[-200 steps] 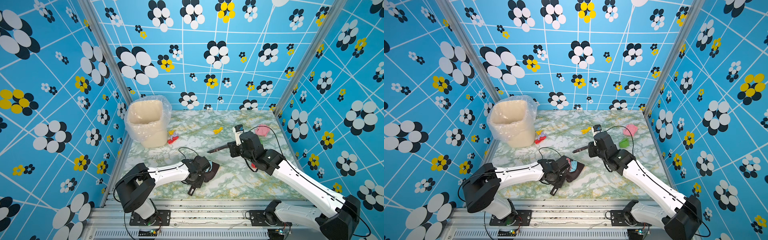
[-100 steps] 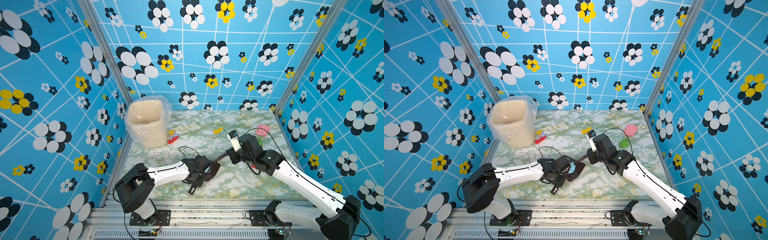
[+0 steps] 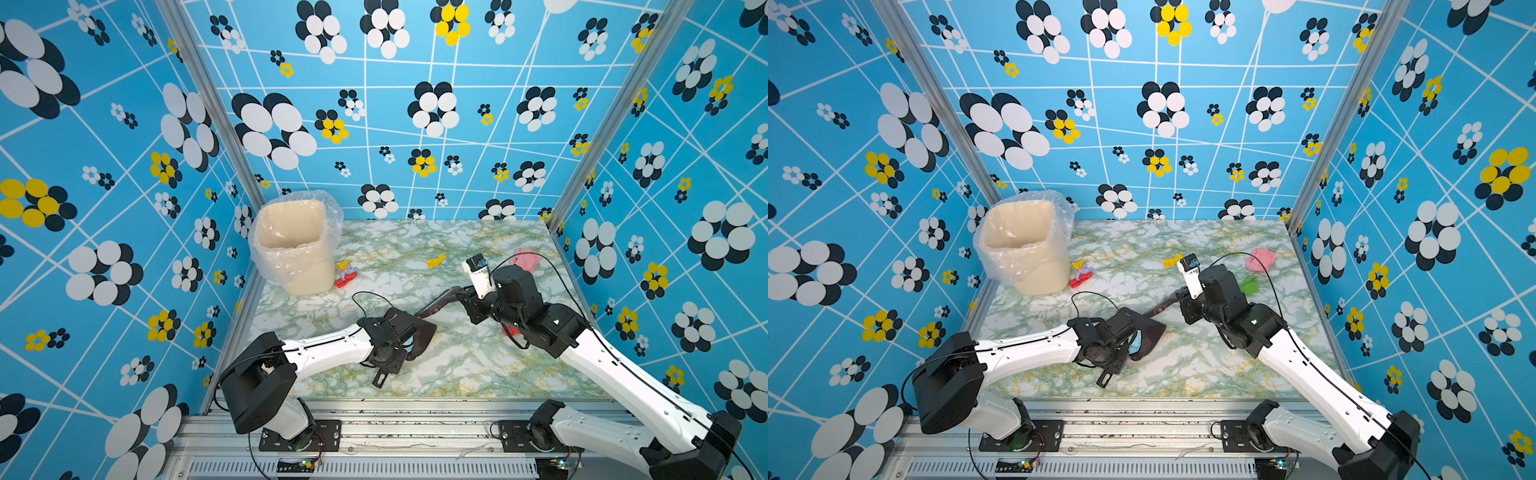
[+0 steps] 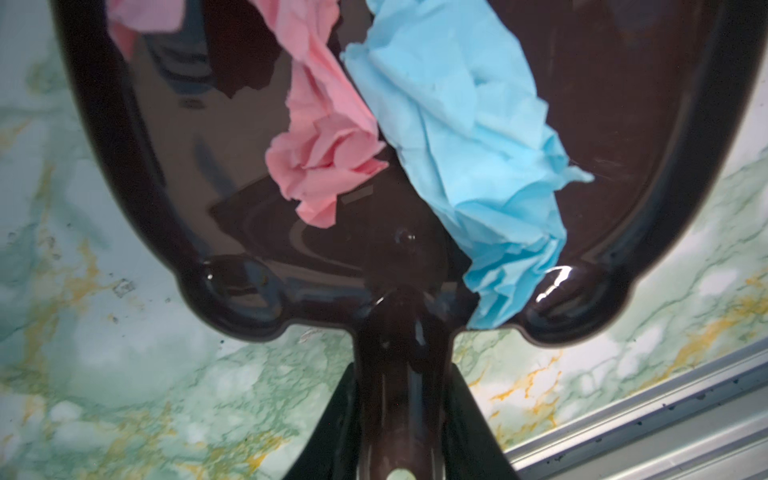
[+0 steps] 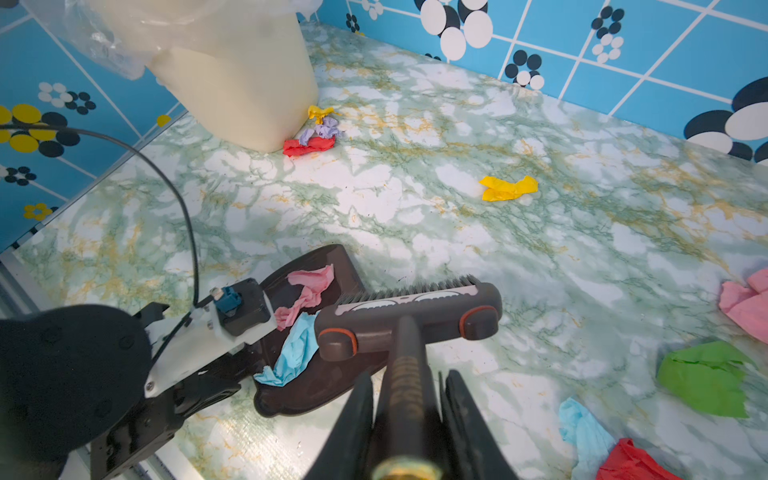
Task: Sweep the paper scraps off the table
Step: 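Lift the loaded dustpan with the left gripper while the right brush withdraws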
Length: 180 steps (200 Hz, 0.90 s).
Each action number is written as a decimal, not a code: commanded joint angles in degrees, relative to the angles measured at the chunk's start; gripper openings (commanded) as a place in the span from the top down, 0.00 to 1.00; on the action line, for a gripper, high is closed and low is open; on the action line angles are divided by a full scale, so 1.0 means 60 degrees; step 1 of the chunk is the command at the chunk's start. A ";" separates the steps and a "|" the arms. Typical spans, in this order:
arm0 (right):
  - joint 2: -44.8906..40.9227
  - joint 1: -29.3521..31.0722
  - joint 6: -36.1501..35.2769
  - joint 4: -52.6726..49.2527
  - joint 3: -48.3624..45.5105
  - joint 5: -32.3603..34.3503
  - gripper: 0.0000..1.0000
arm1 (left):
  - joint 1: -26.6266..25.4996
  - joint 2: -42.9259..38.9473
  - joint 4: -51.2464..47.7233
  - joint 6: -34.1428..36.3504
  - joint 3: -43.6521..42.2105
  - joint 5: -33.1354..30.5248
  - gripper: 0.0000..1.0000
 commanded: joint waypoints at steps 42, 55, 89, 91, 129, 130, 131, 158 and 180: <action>0.2088 -0.0222 -0.0061 0.2952 0.2031 0.0197 1.00 | 0.0123 -0.0790 0.0132 -0.0752 -0.0881 -0.0217 1.00; 0.2530 -0.0229 0.0066 0.3368 0.2277 0.0135 1.00 | 0.0121 -0.0925 0.0110 -0.0895 -0.0973 -0.0259 1.00; 0.3309 -0.0244 0.0436 0.4072 0.2665 0.0087 1.00 | 0.0123 -0.1581 -0.0403 -0.1056 -0.0976 -0.0442 1.00; 0.3331 -0.0246 0.0437 0.4069 0.2697 0.0100 1.00 | 0.0123 -0.1632 -0.0454 -0.1069 -0.0965 -0.0453 1.00; 0.3133 -0.0752 0.1064 0.3175 0.2797 0.0000 1.00 | 0.0123 -0.2640 -0.2075 -0.1194 -0.0352 -0.0710 1.00; 0.3126 -0.0785 0.1110 0.3104 0.2823 -0.0036 1.00 | 0.0123 -0.2669 -0.2135 -0.1207 -0.0334 -0.0720 1.00; 0.3114 -0.0824 0.1155 0.3032 0.2843 -0.0076 1.00 | 0.0123 -0.2691 -0.2187 -0.1206 -0.0311 -0.0732 1.00; 0.2355 -0.1648 0.1722 0.1843 0.2642 -0.0564 1.00 | 0.0124 -0.3341 -0.3269 -0.1471 0.0052 -0.1050 1.00; 0.1549 -0.2294 0.1986 0.1441 0.2107 -0.0833 1.00 | 0.0208 -0.3661 -0.3926 -0.1473 0.0556 -0.1069 1.00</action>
